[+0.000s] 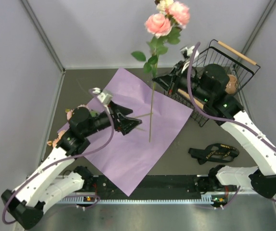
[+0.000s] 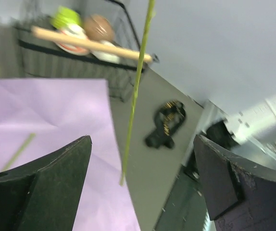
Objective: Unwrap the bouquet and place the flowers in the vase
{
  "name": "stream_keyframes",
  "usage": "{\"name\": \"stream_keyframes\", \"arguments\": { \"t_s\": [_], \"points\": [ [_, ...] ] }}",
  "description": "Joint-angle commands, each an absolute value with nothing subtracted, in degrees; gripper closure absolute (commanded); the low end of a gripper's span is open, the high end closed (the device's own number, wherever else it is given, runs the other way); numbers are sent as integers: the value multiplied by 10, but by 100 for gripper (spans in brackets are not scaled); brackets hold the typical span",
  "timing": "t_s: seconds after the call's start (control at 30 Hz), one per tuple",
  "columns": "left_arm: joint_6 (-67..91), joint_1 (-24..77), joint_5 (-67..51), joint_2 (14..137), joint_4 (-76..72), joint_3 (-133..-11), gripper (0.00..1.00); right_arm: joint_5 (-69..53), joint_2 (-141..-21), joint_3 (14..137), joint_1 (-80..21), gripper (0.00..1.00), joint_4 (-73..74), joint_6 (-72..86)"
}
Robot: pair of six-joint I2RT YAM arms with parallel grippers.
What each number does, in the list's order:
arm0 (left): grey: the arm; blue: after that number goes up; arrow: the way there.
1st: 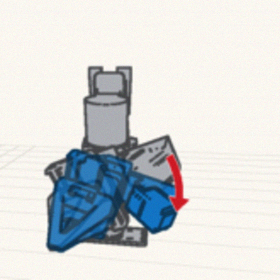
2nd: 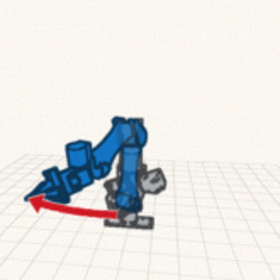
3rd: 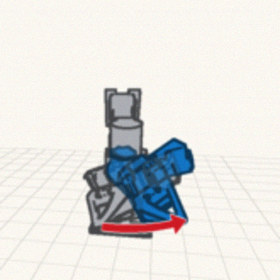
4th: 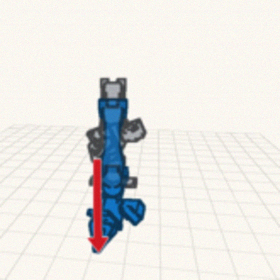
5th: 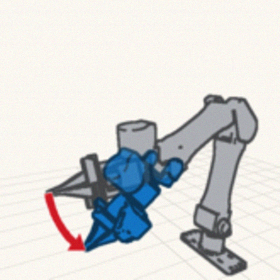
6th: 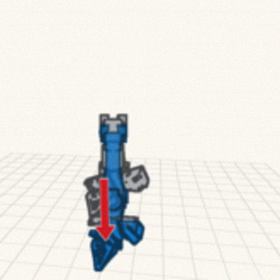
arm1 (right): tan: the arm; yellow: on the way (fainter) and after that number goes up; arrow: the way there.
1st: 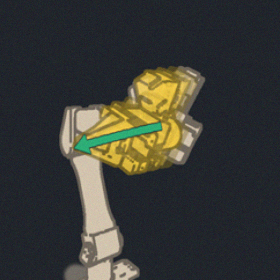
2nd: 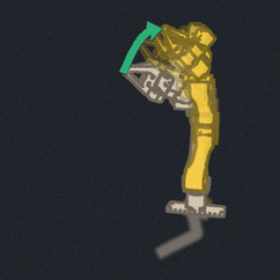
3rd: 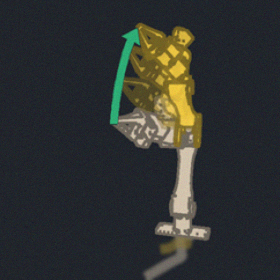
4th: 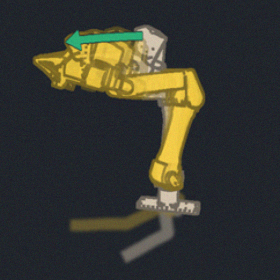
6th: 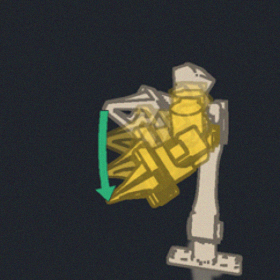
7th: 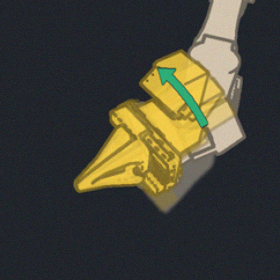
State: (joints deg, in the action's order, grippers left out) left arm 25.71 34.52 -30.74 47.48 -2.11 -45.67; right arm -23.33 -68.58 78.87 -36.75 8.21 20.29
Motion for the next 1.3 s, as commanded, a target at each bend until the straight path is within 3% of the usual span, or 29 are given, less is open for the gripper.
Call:
{"name": "stream_keyframes", "arguments": {
  "t_s": [0.0, 0.13, 0.33, 0.6, 1.27],
  "points": [
    [214, 341, -101, 390, 53, -468, 7, 4, -705, 892, -394, 100, 87, 39],
    [206, 342, -5, 350, 100, -460, 8, 132, -748, 955, -397, 100, 42, -37],
    [216, 342, 15, 320, 113, -437, 9, 165, -841, 1055, -397, 100, -39, -119],
    [214, 342, 25, 315, 122, -434, 10, 168, -987, 1221, -396, 100, -38, -190],
    [214, 341, 27, 314, 132, -438, 10, 152, -1023, 1291, -396, 100, -17, -146]
  ]
}}
